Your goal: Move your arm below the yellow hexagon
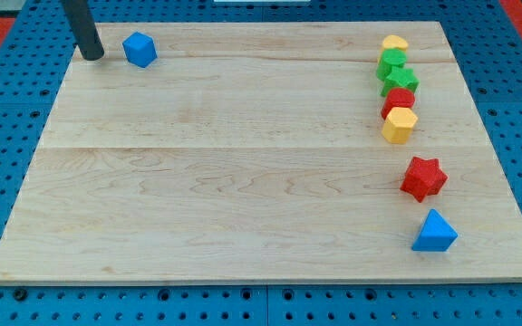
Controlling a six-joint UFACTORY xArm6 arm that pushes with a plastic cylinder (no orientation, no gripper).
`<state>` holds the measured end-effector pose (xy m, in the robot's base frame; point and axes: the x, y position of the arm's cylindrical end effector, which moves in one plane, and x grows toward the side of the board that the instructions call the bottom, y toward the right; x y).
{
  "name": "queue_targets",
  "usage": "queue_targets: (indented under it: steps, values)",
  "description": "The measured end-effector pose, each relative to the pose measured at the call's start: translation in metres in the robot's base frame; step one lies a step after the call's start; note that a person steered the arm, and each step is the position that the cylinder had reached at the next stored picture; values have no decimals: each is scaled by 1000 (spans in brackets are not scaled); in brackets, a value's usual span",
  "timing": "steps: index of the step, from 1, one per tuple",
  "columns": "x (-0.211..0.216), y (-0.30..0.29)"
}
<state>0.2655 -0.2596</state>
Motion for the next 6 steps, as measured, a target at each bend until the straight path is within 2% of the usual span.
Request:
queue_targets:
  steps: [2, 3, 5, 6]
  values:
    - [13, 109]
    - [85, 158]
    - [150, 364]
    - [179, 435]
